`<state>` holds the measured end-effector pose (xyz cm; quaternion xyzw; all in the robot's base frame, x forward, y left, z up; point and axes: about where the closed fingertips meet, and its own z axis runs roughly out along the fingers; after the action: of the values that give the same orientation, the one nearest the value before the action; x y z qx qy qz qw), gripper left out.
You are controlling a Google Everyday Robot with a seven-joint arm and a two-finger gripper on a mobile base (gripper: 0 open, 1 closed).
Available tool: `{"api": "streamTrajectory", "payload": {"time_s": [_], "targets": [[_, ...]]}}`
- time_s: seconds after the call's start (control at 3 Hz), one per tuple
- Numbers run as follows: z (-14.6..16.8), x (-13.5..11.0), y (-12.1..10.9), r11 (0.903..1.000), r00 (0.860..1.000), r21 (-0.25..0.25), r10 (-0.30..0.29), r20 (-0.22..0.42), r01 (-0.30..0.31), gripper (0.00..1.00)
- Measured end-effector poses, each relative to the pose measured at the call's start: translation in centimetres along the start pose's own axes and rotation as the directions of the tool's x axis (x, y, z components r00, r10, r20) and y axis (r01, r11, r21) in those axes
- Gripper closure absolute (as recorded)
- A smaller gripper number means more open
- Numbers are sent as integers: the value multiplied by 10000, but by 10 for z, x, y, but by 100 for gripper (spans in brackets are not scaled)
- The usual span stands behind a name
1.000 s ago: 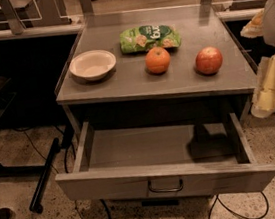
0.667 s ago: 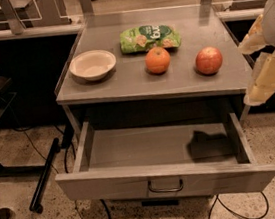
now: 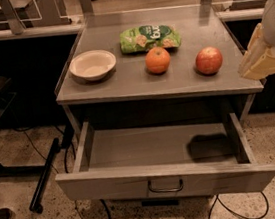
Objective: Close top drawer
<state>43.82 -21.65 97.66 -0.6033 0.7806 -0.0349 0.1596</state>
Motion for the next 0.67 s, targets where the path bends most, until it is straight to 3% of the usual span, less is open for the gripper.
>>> {"api": "streamTrajectory", "payload": {"time_s": [0.33, 0.67], "targets": [[0, 0, 0, 10000, 10000, -2, 2, -1, -2, 99], [17, 13, 18, 9986, 9992, -394, 347, -211, -355, 100]]}}
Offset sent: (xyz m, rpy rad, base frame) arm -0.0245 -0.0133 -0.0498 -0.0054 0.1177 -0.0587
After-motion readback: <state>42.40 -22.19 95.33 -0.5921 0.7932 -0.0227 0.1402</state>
